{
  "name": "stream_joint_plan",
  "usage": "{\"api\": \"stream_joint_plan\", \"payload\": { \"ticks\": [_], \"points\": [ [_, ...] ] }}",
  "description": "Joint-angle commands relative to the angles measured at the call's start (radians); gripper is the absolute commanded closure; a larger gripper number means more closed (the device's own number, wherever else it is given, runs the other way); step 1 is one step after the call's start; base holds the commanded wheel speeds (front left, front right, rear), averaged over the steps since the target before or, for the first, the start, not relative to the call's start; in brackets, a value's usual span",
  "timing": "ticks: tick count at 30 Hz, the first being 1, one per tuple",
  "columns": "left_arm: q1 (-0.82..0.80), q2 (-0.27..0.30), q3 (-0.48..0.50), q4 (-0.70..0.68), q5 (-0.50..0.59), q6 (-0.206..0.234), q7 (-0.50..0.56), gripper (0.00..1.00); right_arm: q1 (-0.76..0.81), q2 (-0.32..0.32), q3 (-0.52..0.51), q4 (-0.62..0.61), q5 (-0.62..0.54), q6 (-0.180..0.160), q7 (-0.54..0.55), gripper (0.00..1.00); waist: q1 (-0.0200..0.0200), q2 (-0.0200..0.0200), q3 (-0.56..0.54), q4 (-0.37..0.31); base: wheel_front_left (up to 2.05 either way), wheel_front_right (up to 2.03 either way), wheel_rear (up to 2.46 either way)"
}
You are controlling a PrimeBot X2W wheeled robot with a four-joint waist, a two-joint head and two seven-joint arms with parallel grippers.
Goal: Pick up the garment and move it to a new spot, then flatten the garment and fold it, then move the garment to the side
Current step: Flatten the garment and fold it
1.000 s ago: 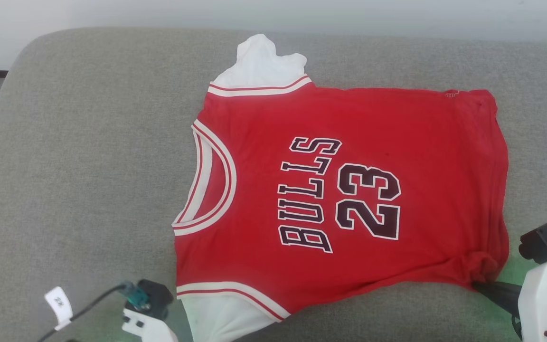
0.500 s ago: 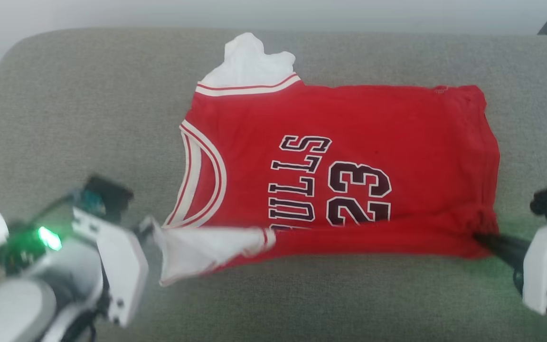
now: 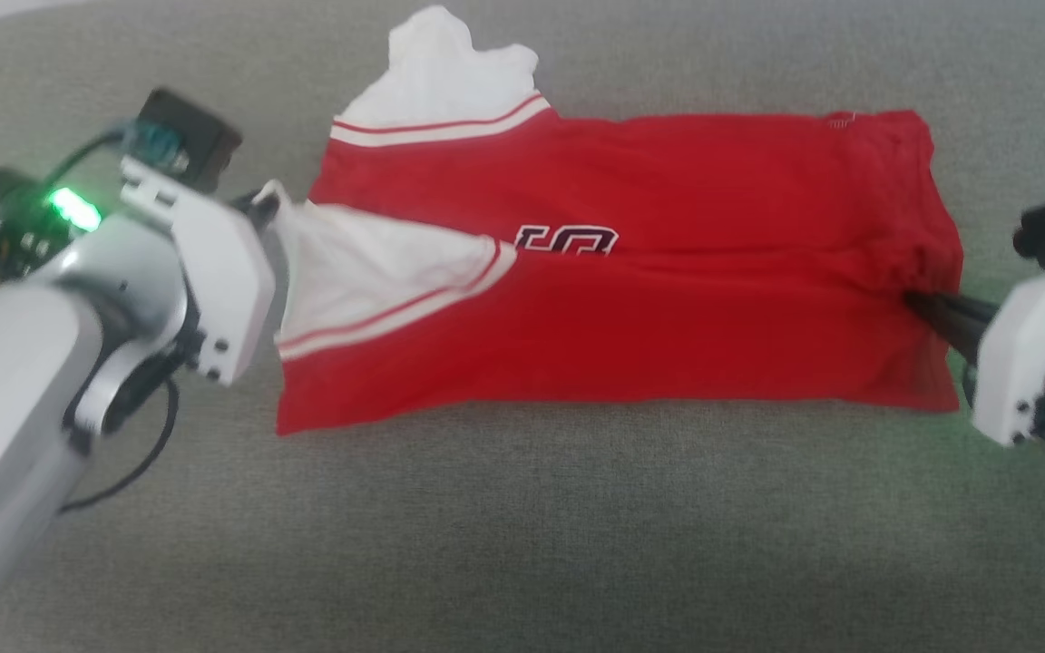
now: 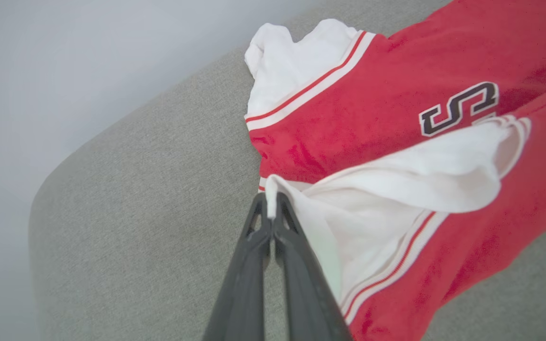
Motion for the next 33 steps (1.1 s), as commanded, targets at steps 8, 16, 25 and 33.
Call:
{"api": "stream_joint_plan", "payload": {
  "ticks": [8, 16, 25, 33],
  "points": [
    [-0.103, -0.128, -0.044, 0.255, 0.000, -0.094, -0.043, 1.00, -0.121, 0.081, 0.053, 0.137, -0.049, -0.002, 0.012, 1.00, 0.0000, 0.0000, 0.051, -0.015, 0.00, 0.00, 0.00],
    [-0.124, -0.221, -0.071, 0.459, -0.042, -0.150, -0.041, 1.00, -0.172, 0.125, 0.125, 0.234, -0.039, -0.001, 0.026, 1.00, 0.0000, 0.0000, 0.065, -0.020, 0.00, 0.00, 0.00],
    [-0.133, -0.263, -0.047, 0.567, -0.118, -0.143, 0.009, 0.00, -0.210, 0.132, 0.153, 0.283, -0.008, -0.001, 0.064, 0.00, 0.0000, 0.0000, 0.046, -0.020, 0.00, 0.00, 0.00],
    [-0.114, -0.253, -0.013, 0.531, -0.147, -0.079, 0.032, 0.00, -0.198, 0.097, 0.098, 0.211, -0.005, -0.001, 0.002, 0.00, 0.0000, 0.0000, 0.001, 0.001, 0.00, 0.00, 0.00]
  ]
}}
